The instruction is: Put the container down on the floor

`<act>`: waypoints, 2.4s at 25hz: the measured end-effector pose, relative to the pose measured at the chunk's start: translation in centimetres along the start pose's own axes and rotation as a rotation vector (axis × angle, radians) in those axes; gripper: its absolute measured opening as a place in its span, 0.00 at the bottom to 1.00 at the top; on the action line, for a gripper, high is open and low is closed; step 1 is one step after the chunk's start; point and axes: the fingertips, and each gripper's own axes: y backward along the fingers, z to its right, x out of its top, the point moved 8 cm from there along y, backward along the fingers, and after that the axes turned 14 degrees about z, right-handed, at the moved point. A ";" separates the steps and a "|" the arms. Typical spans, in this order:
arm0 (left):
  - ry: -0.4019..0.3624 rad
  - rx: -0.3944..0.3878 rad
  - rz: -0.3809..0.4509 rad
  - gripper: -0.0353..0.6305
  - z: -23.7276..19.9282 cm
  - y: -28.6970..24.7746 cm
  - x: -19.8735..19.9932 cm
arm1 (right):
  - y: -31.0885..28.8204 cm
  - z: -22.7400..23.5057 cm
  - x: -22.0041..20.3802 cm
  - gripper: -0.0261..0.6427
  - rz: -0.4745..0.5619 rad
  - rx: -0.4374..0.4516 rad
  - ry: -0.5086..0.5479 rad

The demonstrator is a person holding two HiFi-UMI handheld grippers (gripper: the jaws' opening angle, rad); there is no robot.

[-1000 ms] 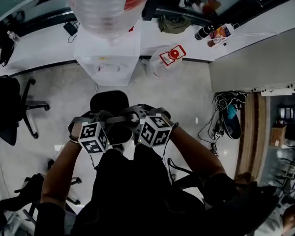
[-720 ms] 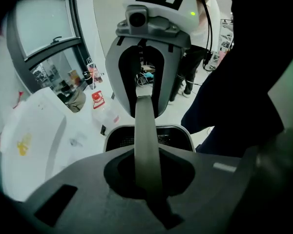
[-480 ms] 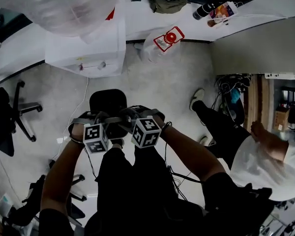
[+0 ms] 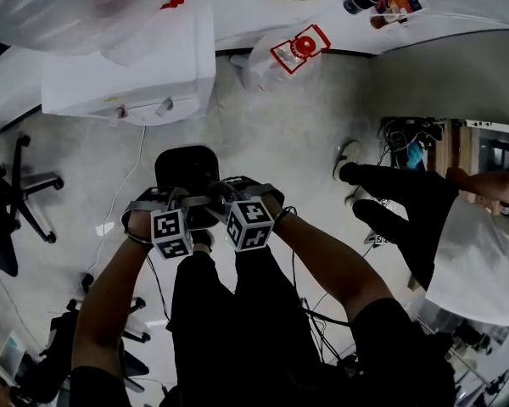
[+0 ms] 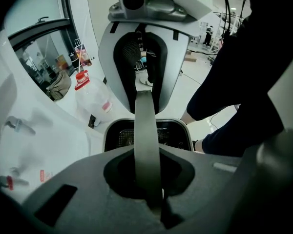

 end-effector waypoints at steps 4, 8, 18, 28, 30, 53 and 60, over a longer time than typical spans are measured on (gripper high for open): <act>-0.001 0.001 -0.016 0.08 -0.2 -3.5 -1.9 | -2.3 0.4 -3.0 0.17 -0.022 0.002 0.003; 0.015 0.007 -0.027 0.08 -0.2 -6.7 -3.5 | -4.3 0.6 -5.9 0.17 -0.036 0.000 -0.003; 0.029 0.008 -0.042 0.08 -0.7 -13.4 -7.4 | -8.9 1.7 -12.1 0.17 -0.058 0.024 0.008; 0.037 0.011 -0.060 0.08 -1.1 -18.4 -11.3 | -13.3 2.9 -16.5 0.17 -0.070 0.037 0.041; 0.049 0.011 -0.065 0.08 -1.3 -19.1 -11.9 | -14.0 3.2 -17.0 0.17 -0.072 0.040 0.045; 0.082 0.104 -0.035 0.11 -2.4 -21.8 -12.9 | -15.0 4.5 -21.2 0.17 -0.081 0.027 0.003; 0.176 0.170 -0.038 0.27 -2.4 -19.6 -13.9 | -14.8 4.3 -21.2 0.18 -0.099 0.007 -0.025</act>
